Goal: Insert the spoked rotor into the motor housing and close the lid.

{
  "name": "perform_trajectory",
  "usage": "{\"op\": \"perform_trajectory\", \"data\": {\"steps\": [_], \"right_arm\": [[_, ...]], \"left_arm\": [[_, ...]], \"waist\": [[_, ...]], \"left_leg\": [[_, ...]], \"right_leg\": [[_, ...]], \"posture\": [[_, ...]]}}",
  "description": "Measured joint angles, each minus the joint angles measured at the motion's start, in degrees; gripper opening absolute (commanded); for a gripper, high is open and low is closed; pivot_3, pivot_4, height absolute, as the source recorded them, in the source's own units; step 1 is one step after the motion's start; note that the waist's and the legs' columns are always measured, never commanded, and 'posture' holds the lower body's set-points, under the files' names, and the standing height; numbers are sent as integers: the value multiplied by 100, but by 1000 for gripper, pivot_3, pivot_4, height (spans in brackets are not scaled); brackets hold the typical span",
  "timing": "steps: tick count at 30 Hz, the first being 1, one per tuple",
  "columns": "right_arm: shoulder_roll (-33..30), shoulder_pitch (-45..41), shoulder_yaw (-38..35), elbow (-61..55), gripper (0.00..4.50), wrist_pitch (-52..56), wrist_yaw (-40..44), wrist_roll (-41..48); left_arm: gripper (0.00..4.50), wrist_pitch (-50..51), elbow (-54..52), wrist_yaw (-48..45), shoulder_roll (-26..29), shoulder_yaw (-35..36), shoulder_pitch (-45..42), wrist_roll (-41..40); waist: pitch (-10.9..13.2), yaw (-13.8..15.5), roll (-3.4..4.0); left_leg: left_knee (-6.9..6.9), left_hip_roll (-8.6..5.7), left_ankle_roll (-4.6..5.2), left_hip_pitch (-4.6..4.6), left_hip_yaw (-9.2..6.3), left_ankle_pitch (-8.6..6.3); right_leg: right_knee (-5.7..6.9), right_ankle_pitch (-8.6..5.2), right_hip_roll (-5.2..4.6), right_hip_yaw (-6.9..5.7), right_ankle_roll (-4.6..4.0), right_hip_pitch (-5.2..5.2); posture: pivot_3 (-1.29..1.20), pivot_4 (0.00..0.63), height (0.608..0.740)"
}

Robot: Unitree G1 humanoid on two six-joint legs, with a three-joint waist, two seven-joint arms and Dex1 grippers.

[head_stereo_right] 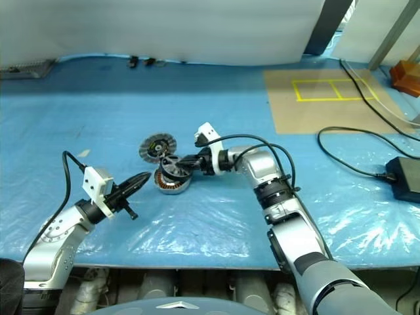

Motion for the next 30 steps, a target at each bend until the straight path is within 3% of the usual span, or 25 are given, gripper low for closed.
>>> {"op": "perform_trajectory", "data": {"steps": [13, 30], "right_arm": [[-296, 125, 359, -674, 267, -232, 347, -112], [-279, 251, 1135, -603, 267, -2009, 308, -1003]], "left_arm": [[0, -49, 190, -45, 146, 97, -61, -9], [0, -54, 201, -41, 197, 150, 17, -31]], "waist": [[0, -5, 0], [0, -10, -1]], "left_leg": [[0, 1, 0, -2, 0, 0], [5, 0, 0, 1, 0, 0]], "right_leg": [[-3, 1, 2, 1, 0, -6], [2, 1, 0, 2, -1, 2]], "posture": [[0, 150, 740], [0, 150, 740]]}}
